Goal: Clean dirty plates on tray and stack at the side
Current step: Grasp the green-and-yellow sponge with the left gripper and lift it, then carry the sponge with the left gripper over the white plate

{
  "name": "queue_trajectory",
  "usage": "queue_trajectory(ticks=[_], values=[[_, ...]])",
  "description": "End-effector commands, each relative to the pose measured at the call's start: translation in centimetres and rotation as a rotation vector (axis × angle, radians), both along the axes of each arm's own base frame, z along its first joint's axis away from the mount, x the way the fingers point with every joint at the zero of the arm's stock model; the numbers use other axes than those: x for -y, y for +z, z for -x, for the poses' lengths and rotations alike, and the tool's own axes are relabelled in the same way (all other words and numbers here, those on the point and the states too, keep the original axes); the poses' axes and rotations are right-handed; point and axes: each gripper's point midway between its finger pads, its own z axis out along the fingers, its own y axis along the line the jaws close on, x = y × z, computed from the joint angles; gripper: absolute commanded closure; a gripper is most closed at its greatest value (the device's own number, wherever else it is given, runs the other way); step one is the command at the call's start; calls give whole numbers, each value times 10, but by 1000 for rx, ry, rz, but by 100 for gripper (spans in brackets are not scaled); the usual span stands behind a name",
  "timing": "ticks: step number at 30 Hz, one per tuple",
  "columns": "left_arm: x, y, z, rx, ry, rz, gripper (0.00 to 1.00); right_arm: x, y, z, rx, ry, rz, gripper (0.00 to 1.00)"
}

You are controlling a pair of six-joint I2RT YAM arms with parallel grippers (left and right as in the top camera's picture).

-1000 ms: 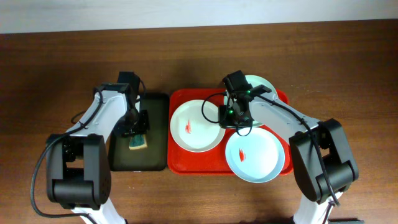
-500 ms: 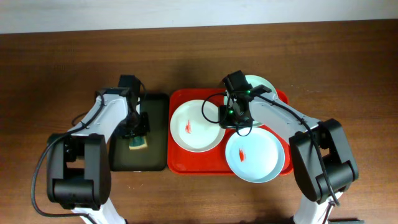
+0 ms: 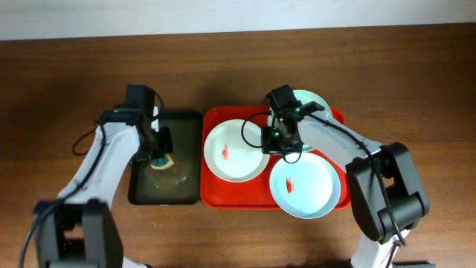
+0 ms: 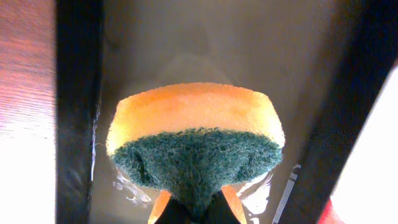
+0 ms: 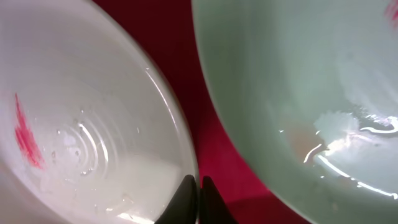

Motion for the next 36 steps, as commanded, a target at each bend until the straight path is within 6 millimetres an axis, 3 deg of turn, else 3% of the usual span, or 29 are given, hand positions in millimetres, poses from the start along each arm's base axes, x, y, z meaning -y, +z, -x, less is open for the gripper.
queue_trajectory(ticks=[1,5,10,13,21,24,30,36], values=[[3,35,-8,103,-17,19,100,-11,-3,13,-58,16,-57,96],[16,36,-6,103,-95,21,100,-9,-4,18,-82,14,-46,96],[24,58,-15,136,-131,27,100,-10,-3,15,-81,-20,-53,96],[60,64,-13,142,-203,148,100,-10,-4,16,-82,-21,-52,96],[150,70,-13,222,-338,226,100,-10,-4,16,-86,-34,-53,96],[172,50,-9,184,-372,226,100,-10,-4,15,-86,-35,-53,96],[173,-4,-20,102,-349,153,100,-7,-4,14,-79,-38,-36,96],[181,-6,-37,165,-352,170,100,-7,-4,14,-79,-38,-36,96]])
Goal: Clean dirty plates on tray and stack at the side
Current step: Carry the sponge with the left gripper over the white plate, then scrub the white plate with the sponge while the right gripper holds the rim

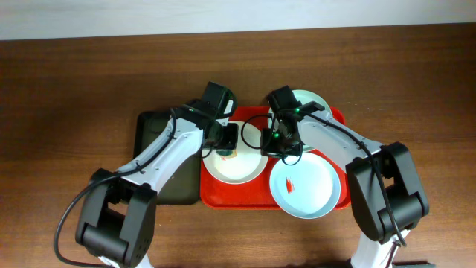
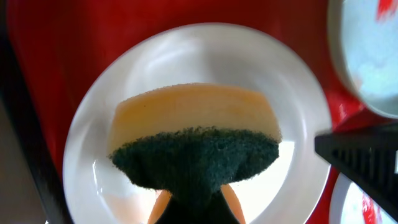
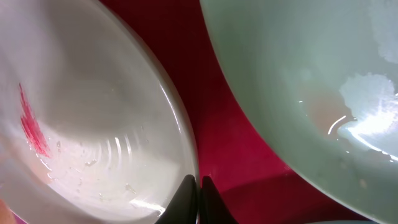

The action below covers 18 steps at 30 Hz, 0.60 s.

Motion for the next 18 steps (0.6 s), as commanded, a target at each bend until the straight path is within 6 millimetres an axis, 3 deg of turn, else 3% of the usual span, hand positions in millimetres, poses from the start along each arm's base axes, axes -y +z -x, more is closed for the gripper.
queue_trajectory(ticks=[1,10,18], values=[[2,4,-13,44,17,6,100,-2,-5,3,-13,1,1,96],[5,-12,-14,20,13,6,100,-2,-5,3,-13,1,1,96],[9,-9,-21,50,20,25,100,-2,-5,3,-13,1,1,96]])
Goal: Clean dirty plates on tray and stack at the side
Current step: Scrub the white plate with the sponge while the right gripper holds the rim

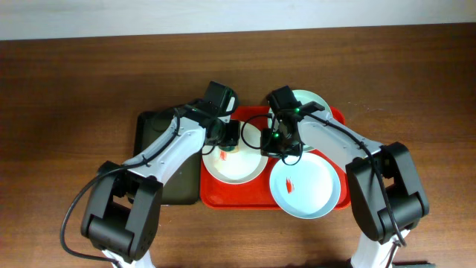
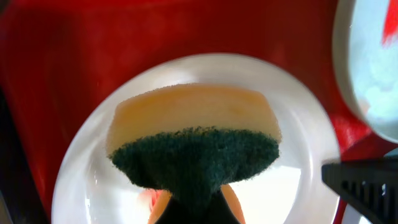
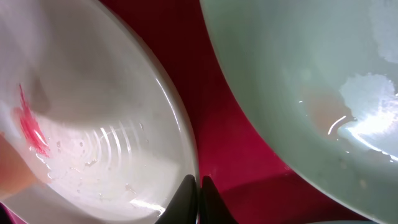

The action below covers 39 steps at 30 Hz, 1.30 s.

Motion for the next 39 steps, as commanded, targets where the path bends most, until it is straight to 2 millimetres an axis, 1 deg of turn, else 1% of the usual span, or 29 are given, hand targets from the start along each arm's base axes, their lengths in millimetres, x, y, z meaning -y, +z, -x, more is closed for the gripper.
queue_trajectory(ticks=[1,3,7,14,17,19,20,23,25,28,31,33,35,37,38,39], values=[[2,3,-6,12,21,15,100,-2,-5,3,-13,1,1,96],[3,3,-7,16,21,17,100,-2,-5,3,-13,1,1,96],[8,8,-17,62,20,40,100,-2,-5,3,-13,1,1,96],[6,7,-14,49,20,33,100,-2,-5,3,-13,0,1,96],[13,15,-28,112,20,65,100,-2,-5,3,-13,0,1,96],[14,16,-29,118,20,68,100,-2,-5,3,-13,0,1,96],[13,15,-27,109,20,64,100,-2,-5,3,-13,0,1,96],[-1,3,1,-24,28,0,100,-2,-5,3,-13,0,1,96],[-8,-1,12,-75,30,-27,100,-2,-5,3,-13,1,1,96],[-17,1,17,-120,46,-48,100,-2,-5,3,-3,29,2,96],[-20,18,18,-143,50,-64,100,-2,-5,3,-3,29,2,96],[-19,20,16,-139,51,-62,100,-2,-5,3,-3,29,2,96],[-19,10,11,-135,54,-72,100,-2,-5,3,-3,29,2,96],[-20,-1,10,-151,57,-87,100,-2,-5,3,-3,29,2,96],[-20,-8,11,-167,55,-96,100,-2,-5,3,-3,29,2,96],[-21,-21,14,-196,54,-111,100,-2,-5,3,-3,29,2,96]])
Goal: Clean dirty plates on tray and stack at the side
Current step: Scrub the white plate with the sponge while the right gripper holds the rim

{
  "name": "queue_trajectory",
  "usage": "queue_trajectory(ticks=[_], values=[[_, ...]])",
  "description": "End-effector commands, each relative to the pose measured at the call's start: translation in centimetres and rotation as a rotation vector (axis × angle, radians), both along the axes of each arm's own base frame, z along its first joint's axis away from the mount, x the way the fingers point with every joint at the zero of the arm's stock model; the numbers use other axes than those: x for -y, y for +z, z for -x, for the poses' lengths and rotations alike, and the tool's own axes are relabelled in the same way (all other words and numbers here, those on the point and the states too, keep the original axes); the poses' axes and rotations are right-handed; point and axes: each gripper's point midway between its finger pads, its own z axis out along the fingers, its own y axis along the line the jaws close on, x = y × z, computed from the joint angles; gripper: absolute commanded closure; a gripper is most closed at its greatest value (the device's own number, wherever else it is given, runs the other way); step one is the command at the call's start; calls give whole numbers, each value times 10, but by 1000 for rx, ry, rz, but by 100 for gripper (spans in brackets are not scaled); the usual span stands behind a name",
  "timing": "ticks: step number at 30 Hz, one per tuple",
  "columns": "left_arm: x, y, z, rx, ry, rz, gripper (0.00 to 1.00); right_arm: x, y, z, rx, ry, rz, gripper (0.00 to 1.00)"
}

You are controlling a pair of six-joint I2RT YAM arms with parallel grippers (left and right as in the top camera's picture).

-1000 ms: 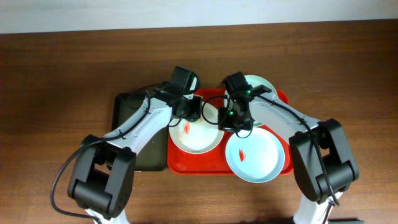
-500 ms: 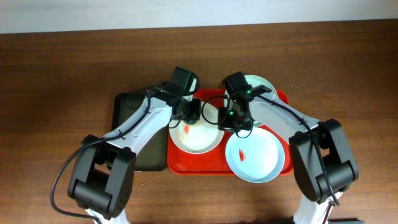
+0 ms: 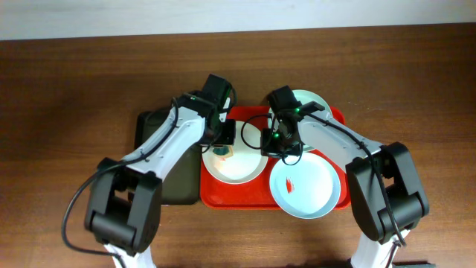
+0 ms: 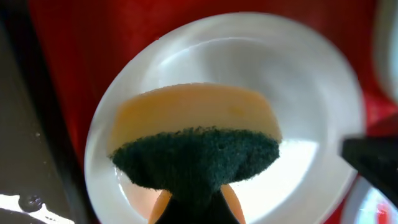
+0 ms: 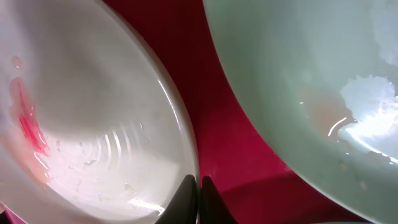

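A white plate [image 3: 239, 162] lies on the left half of the red tray [image 3: 212, 195]; a red smear [image 5: 28, 121] marks its inside. My left gripper [image 4: 194, 205] is shut on a yellow sponge with a green scouring face [image 4: 196, 124]. That sponge [image 3: 222, 152] rests on the left part of the white plate [image 4: 311, 81]. At the plate's right edge, my right gripper [image 5: 199, 186] is shut on the rim of the white plate [image 5: 93, 124]. A light blue plate [image 3: 305, 186] with a red smear lies front right, a pale green plate [image 3: 312, 100] behind it.
A black basin [image 3: 160, 175] holding water stands left of the tray, under my left arm. The pale green plate [image 5: 311, 74] lies close to the right of my right fingers, with a strip of red tray [image 5: 230, 143] between. Brown table surrounds everything.
My left gripper and the sponge have shifted slightly toward the left side of the white plate. The red smear looks paler and spread out at its upper end. The right gripper has not moved.
At first the sponge was in my left gripper over the wet black basin, while my right gripper pinched the white plate's rim. Later the sponge was over the white plate, then down on it. Now it sits at the plate's left, the smear partly faded.
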Motion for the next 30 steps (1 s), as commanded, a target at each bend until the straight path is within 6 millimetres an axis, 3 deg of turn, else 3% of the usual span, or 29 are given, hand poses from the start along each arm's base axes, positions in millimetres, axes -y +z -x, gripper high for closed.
queue_trajectory(ticks=[1,5,8,10,13,17,19,21,30], values=[[-4,-28,-1,-53,15,-40,100,-2,-5,3,-7,18,2,96],[-6,-59,6,-128,36,-67,100,-2,-5,3,-7,18,2,96],[13,-80,24,-236,3,24,100,-2,-5,3,-7,18,2,96],[38,-75,34,-300,-61,184,100,-2,-5,3,-7,18,2,96],[53,-42,15,-294,-48,366,100,-2,-5,3,-7,18,2,96],[26,10,-25,-136,-3,275,100,-2,-5,3,-7,18,1,96],[7,20,-33,-57,17,148,100,-3,-5,3,-7,20,1,96],[-1,12,-29,-44,12,41,100,-7,-5,6,9,88,0,96],[1,-31,8,-70,-47,-112,100,-15,-5,14,-1,116,5,96]])
